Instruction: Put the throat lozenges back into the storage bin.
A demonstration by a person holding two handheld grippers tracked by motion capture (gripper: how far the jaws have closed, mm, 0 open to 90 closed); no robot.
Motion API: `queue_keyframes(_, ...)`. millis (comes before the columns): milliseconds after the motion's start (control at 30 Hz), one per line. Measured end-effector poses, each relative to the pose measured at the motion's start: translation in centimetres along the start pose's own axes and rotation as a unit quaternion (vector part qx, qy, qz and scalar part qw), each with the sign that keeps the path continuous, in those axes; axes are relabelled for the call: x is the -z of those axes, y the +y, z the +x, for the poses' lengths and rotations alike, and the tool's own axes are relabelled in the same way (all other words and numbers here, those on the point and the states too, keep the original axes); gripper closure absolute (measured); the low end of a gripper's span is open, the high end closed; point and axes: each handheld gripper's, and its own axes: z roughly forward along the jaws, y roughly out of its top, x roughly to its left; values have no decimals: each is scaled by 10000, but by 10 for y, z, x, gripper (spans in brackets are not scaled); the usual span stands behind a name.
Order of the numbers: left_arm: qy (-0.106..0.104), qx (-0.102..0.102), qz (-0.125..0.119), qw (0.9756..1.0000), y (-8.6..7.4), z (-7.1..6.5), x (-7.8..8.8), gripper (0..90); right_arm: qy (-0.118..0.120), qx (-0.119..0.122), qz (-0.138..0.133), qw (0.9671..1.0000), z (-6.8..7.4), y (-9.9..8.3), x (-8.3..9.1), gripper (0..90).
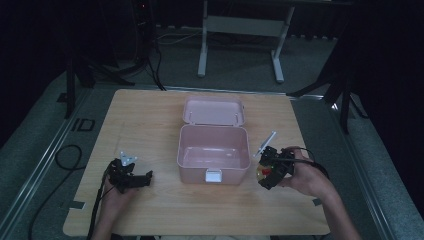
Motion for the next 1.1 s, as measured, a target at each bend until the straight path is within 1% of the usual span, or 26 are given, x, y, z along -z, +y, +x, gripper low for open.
queue_keyframes(100, 2, -4, 2, 10000, 0, 0, 0, 34, 46, -5, -31, 10000, -2, 1, 1, 198)
queue_keyframes(500, 1, -10, 4, 10000, 0, 0, 0, 33, 23, -17, -49, 10000, -10, 6, 6, 198)
queue_keyframes(833, 1, -10, 3, 10000, 0, 0, 0, 34, -9, -6, -185, 9998, -16, 12, 17, 198)
queue_keyframes(1100, 2, -9, 0, 10000, 0, 0, 0, 33, 10, 3, -199, 9998, -21, 16, 19, 198)
